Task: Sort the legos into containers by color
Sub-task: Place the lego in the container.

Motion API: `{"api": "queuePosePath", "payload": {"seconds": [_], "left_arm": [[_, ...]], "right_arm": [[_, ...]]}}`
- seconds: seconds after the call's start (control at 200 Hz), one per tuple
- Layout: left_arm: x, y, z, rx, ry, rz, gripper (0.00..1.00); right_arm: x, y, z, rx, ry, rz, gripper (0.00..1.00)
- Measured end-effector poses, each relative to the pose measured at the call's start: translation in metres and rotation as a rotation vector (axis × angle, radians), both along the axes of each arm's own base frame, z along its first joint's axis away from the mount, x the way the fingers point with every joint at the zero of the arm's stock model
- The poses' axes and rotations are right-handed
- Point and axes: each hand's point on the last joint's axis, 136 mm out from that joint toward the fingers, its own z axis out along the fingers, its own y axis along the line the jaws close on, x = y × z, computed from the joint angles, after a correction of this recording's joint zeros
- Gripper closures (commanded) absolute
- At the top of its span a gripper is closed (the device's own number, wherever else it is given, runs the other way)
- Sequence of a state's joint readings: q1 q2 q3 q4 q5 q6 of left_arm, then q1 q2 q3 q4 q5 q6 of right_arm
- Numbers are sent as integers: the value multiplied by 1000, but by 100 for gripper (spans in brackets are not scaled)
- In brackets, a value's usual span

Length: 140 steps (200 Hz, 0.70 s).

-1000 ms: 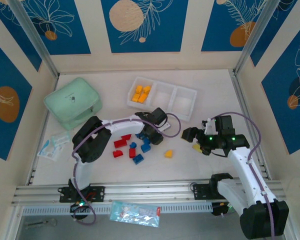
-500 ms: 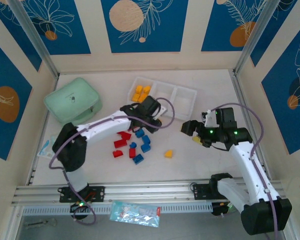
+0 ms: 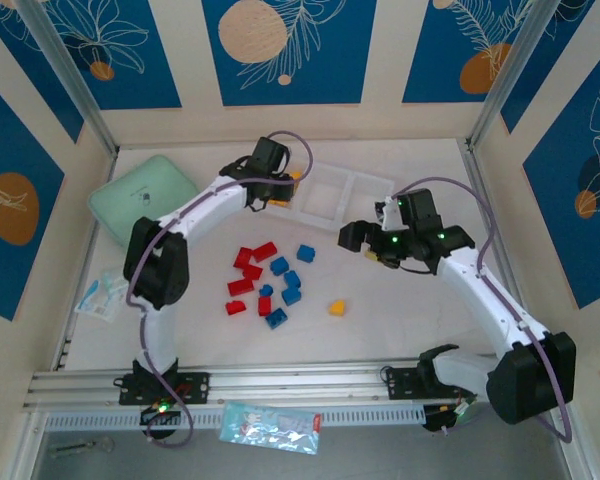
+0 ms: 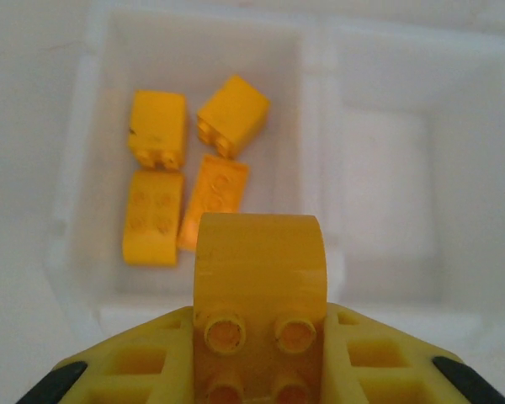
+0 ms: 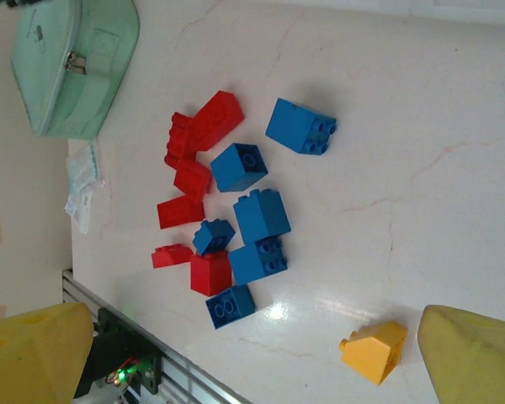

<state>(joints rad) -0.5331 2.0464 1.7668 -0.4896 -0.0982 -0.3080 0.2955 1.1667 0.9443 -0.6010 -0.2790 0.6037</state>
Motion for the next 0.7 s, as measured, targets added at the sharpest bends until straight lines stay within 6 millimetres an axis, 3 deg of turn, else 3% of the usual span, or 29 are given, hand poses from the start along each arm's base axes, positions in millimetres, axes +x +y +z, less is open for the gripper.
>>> {"api": "queuePosePath", "payload": {"seconds": [0.135,0.215,0.3,0.36,0.575,0.7], "left_arm": [[37,-1,-14,-18,-10,44,77],[52,-4,-21,-16,-16,55,57],[61,-6,-25,-11,-20,71,50],[63,-4,-26,-3,-21,80,45],[61,-2,-15,-2,-27,81,43],[42,-2,-2,-41,0,61,39]], "right_arm": [[7,-2,-3,-16,-8,-14,1],[7,-2,-4,-16,-7,-15,1],[8,-2,-4,-17,-6,-15,1],[8,-2,-4,-17,-6,-17,1],[9,-3,-1,-15,-9,-20,1],[9,-3,1,-15,-11,-20,1]]}}
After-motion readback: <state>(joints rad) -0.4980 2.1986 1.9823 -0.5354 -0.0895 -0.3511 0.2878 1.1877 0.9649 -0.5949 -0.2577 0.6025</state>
